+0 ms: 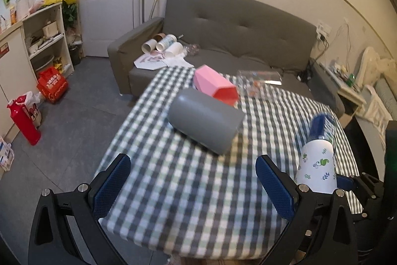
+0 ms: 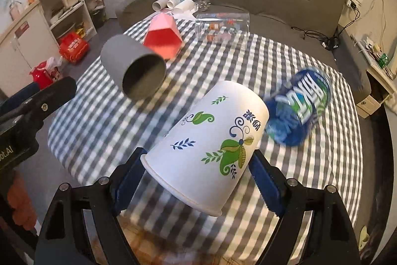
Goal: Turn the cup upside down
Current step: 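Lift the white cup with the right tool and rotate it rim-down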
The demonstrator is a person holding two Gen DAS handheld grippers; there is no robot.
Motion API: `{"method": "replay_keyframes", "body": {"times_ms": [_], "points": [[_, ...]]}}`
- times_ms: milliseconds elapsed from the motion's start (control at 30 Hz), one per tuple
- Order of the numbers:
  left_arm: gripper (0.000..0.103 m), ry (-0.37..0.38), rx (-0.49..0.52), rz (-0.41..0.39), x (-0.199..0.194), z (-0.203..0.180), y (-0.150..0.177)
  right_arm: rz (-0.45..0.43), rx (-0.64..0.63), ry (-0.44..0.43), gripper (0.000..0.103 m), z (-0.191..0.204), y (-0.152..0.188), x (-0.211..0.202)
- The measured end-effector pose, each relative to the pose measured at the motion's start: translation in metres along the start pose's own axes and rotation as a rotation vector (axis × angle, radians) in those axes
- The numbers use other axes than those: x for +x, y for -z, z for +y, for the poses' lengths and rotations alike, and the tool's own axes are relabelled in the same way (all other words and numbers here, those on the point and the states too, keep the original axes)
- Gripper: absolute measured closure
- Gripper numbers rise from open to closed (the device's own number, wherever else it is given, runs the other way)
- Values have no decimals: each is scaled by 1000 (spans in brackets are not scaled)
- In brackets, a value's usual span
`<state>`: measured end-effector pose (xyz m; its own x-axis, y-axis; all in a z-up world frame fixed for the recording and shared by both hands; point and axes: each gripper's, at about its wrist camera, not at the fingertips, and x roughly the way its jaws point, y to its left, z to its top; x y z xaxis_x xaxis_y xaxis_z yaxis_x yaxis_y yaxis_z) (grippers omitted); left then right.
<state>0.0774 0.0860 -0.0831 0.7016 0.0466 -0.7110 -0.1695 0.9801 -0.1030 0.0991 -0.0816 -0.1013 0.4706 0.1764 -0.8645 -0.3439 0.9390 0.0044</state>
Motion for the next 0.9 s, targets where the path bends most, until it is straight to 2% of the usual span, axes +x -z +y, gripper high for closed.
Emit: {"method": "replay_keyframes", "body": {"times_ms": [367,400,433,467,700,900], "points": [[0,-11,39,52,7,-21,7,59,36,18,18,-19,10,24],[0,-14,41,54,7,-23,7,62,37,16,17,-21,11,24],[0,-17,44,57,8,-25,6,71,36,21,9,-22,10,26],[0,-19,47,60,8,-26,5,80,33,29,9,-24,10,25],[0,-11,102,57,-2,-55,-8,-13,40,-75,3,-46,18,-24],[0,59,217,122,0,-117,-17,-64,115,-23,1,-105,29,-59]]}}
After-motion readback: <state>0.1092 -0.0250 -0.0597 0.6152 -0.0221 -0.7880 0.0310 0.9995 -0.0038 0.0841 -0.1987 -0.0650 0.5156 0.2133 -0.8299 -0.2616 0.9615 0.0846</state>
